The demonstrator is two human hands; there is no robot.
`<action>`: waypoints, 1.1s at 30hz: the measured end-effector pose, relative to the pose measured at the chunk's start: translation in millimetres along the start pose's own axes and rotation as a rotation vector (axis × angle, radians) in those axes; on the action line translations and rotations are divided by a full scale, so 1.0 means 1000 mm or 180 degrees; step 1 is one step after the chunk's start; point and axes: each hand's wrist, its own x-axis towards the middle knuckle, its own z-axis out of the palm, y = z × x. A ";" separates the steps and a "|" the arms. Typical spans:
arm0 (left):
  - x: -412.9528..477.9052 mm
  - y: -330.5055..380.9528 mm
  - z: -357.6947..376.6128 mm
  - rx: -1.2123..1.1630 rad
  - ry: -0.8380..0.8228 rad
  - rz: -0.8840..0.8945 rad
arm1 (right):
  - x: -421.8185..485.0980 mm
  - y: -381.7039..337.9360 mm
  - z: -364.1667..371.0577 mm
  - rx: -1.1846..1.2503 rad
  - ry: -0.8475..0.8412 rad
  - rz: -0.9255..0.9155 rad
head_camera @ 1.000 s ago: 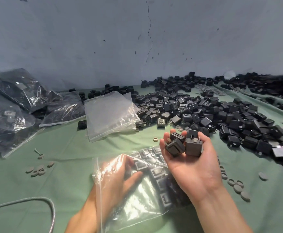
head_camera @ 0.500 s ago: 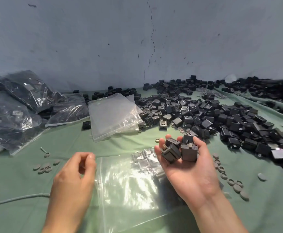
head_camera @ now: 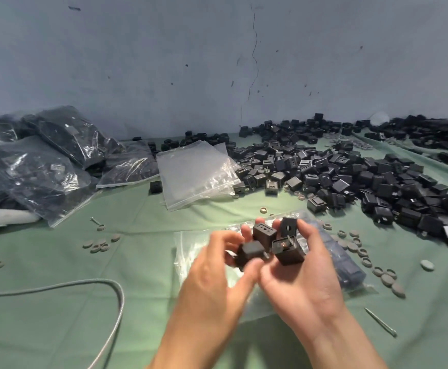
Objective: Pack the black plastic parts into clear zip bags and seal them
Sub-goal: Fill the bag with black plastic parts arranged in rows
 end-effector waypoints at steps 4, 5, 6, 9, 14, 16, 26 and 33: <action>-0.001 -0.042 -0.042 -0.0179 0.0909 -0.0972 | -0.003 -0.003 0.003 0.0213 0.0164 -0.0074; -0.003 -0.055 -0.050 -0.0212 0.0957 -0.1250 | -0.004 -0.004 0.003 0.0251 0.0183 -0.0101; -0.005 -0.066 -0.054 -0.0241 0.0900 -0.1494 | -0.005 -0.006 0.003 0.0272 0.0181 -0.0125; -0.010 -0.082 -0.049 -0.0211 0.0383 -0.1674 | -0.006 -0.012 0.004 0.0261 0.0180 -0.0190; -0.005 -0.075 -0.038 -0.0467 -0.0617 -0.1336 | -0.005 -0.018 0.003 0.0330 0.0218 -0.0301; -0.004 -0.080 -0.036 0.0028 -0.0933 -0.1267 | -0.004 -0.020 0.003 0.0353 0.0209 -0.0329; 0.013 -0.068 -0.028 0.0883 -0.1272 -0.0764 | 0.007 -0.030 -0.001 0.0499 0.0182 -0.0302; 0.021 -0.089 -0.002 0.0851 -0.1346 -0.0348 | 0.020 -0.042 -0.001 0.0595 0.0234 -0.0232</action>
